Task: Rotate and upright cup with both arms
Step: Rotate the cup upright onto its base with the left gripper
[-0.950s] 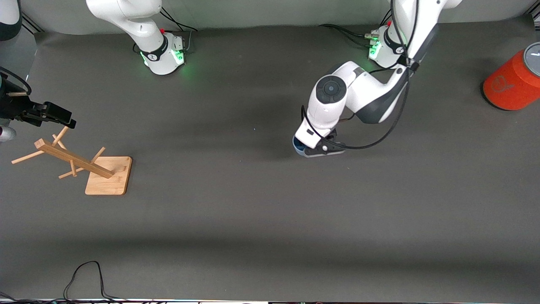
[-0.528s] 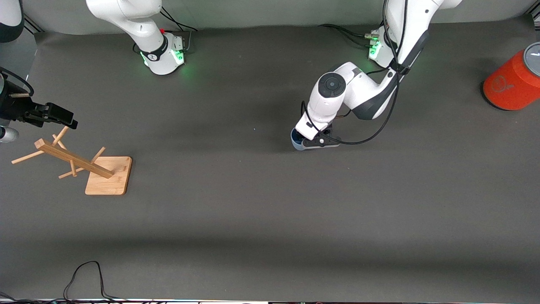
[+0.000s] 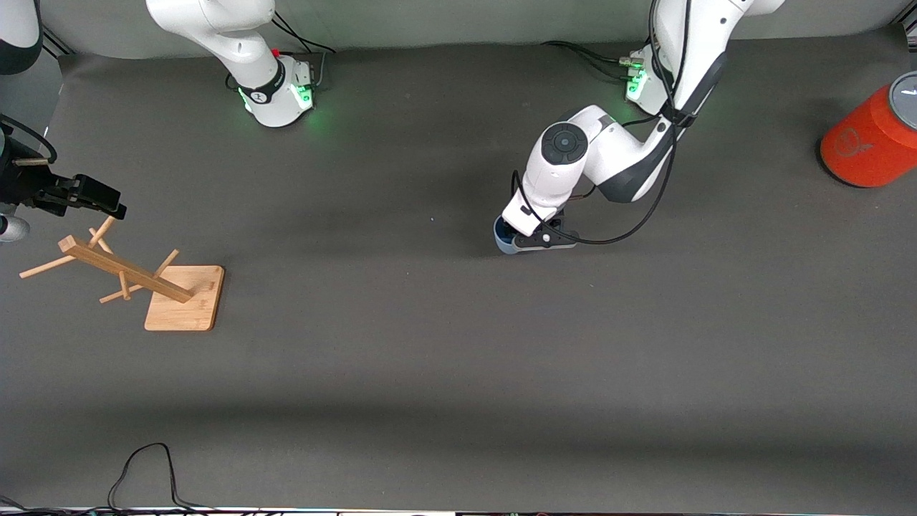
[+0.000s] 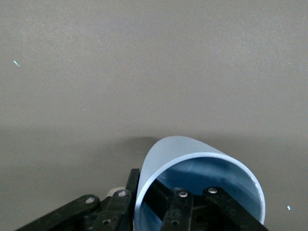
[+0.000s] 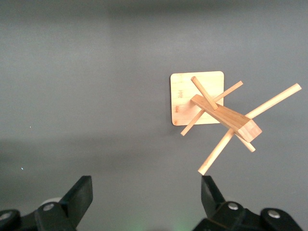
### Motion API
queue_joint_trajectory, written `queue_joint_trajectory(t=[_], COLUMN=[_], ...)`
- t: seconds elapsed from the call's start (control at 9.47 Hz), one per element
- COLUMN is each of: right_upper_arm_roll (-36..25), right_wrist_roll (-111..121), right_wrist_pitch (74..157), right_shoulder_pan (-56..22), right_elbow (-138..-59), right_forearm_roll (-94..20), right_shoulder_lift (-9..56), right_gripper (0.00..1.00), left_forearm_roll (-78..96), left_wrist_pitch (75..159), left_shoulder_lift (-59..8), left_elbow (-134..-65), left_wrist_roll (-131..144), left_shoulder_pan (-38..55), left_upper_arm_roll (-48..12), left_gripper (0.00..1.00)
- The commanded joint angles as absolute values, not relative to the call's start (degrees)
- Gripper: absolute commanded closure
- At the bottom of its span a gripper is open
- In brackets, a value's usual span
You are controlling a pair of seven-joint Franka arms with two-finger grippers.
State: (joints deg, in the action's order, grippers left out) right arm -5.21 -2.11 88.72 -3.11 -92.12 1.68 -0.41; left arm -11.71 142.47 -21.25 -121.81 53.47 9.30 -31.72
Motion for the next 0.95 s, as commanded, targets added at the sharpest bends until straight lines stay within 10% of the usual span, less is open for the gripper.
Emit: queue_joint_trajectory(t=[0.0,0.11,0.42,0.84], right_upper_arm_roll=[-6.15,-6.15,-6.33,-6.42], right_wrist_roll=[-0.09,-0.09,0.0,0.18], right_wrist_pitch=[88.86,88.77,88.94,89.03], right_shoulder_pan=[-3.52,-3.52,-3.52,-3.43], right_elbow=[-91.67,-91.67,-91.67,-91.41], right_forearm_roll=[2.29,2.29,2.2,1.85], right_shoulder_lift=[-0.79,-0.79,-0.88,-0.79], right_gripper=[0.0,0.0,0.0,0.0], left_forearm_roll=[-12.13,-12.22,-12.22,-11.52], left_wrist_pitch=[143.35,143.35,143.18,136.62], left_shoulder_lift=[-21.0,-21.01,-20.83,-11.45], left_elbow=[-122.78,-122.78,-122.61,-120.34], left_wrist_roll=[53.0,53.0,53.0,48.81], left_shoulder_pan=[8.96,8.96,8.88,6.17], left_upper_arm_roll=[-31.21,-30.94,-30.85,-31.02], left_gripper=[0.75,0.45,0.0,0.0])
